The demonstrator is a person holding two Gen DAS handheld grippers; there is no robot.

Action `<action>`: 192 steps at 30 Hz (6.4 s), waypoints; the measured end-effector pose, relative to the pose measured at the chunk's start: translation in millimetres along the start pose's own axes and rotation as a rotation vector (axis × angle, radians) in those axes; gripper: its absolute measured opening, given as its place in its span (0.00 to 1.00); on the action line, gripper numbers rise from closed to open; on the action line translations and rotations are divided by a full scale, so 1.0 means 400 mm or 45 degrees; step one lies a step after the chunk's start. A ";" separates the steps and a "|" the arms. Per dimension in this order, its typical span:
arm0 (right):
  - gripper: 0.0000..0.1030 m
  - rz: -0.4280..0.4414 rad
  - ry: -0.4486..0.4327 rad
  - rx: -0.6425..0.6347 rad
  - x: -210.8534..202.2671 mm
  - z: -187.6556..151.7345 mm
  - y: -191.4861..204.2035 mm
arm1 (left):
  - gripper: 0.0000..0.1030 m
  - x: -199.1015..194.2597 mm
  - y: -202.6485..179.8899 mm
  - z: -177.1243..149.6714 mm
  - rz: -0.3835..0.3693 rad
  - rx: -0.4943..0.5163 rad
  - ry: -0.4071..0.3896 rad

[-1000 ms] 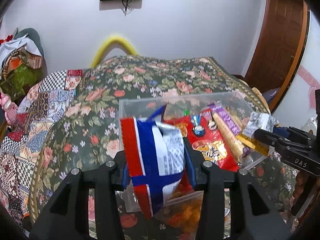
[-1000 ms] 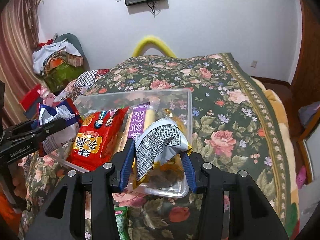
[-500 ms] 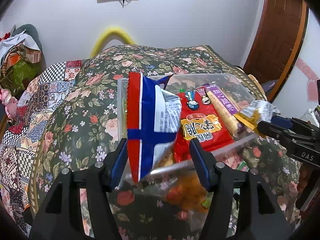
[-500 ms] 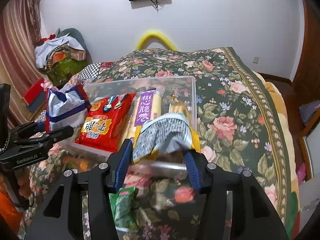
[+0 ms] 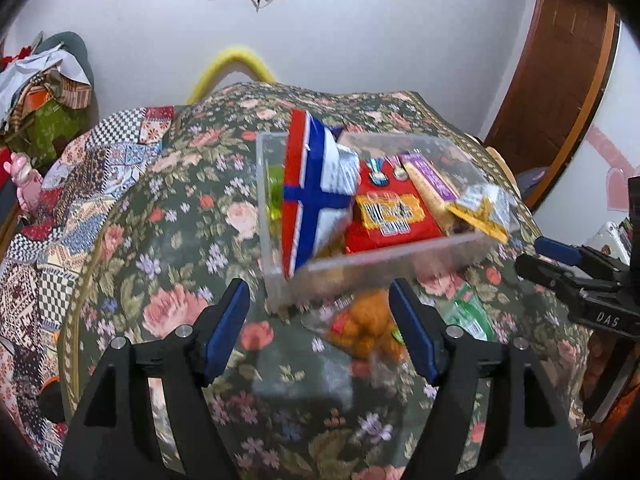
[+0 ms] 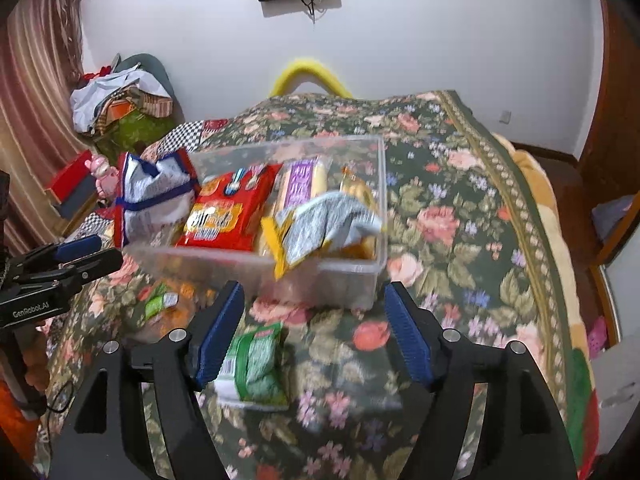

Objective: Organize snacks

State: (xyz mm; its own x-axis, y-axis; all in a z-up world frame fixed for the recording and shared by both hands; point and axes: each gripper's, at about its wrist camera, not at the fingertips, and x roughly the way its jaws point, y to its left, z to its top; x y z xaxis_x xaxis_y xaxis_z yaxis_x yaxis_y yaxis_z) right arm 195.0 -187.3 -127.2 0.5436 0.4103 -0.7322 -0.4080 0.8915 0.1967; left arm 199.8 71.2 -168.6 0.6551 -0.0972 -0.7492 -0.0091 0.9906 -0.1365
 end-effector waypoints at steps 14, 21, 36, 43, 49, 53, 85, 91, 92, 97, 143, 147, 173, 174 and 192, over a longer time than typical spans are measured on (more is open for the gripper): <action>0.70 0.105 0.212 -0.030 0.117 -0.100 0.070 | 0.79 0.071 -0.069 -0.067 -0.098 0.043 0.147; 0.58 0.119 0.208 -0.014 0.117 -0.097 0.048 | 0.79 0.149 -0.101 -0.079 -0.107 0.043 0.234; 0.39 0.103 0.169 0.028 0.072 -0.135 0.019 | 0.56 0.146 -0.103 -0.067 -0.111 0.017 0.170; 0.38 0.107 0.141 0.042 0.038 -0.134 0.015 | 0.52 0.074 -0.097 -0.065 -0.120 0.019 0.116; 0.38 0.115 0.061 0.042 -0.014 -0.102 0.015 | 0.52 0.009 -0.111 -0.050 -0.127 0.031 0.051; 0.38 0.112 -0.011 0.031 -0.055 -0.068 0.015 | 0.52 -0.034 -0.122 -0.026 -0.132 0.047 -0.011; 0.39 0.107 -0.204 0.080 0.027 0.201 -0.066 | 0.52 0.123 -0.200 0.248 -0.076 0.054 -0.127; 0.39 0.108 -0.166 0.046 0.079 0.227 -0.065 | 0.52 0.167 -0.194 0.264 -0.028 0.035 -0.106; 0.39 0.108 -0.155 0.049 0.089 0.229 -0.067 | 0.52 0.173 -0.194 0.264 -0.025 0.039 -0.103; 0.41 0.149 -0.092 0.067 0.125 0.228 -0.082 | 0.53 0.183 -0.200 0.259 -0.003 0.064 -0.105; 0.95 0.032 -0.630 -0.098 -0.444 0.056 0.169 | 0.99 -0.545 -0.191 0.035 -0.030 0.099 -0.672; 1.00 -0.007 -0.658 -0.097 -0.454 0.034 0.176 | 0.99 -0.548 -0.191 0.020 -0.029 0.096 -0.668; 1.00 -0.032 -0.666 -0.117 -0.474 0.012 0.187 | 1.00 -0.547 -0.192 0.011 -0.020 0.091 -0.667; 1.00 -0.034 -0.667 -0.116 -0.476 0.012 0.187 | 1.00 -0.547 -0.191 0.010 -0.020 0.091 -0.667; 1.00 -0.049 -0.663 -0.108 -0.476 0.005 0.182 | 1.00 -0.545 -0.189 0.006 -0.034 0.085 -0.650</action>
State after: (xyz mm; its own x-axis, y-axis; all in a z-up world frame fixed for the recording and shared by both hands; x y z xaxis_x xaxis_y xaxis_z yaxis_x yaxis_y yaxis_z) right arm 63.2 -200.1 28.1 0.8430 0.4376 -0.3127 -0.4266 0.8981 0.1069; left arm 59.7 17.7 6.5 0.9400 -0.0794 -0.3317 0.0497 0.9940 -0.0971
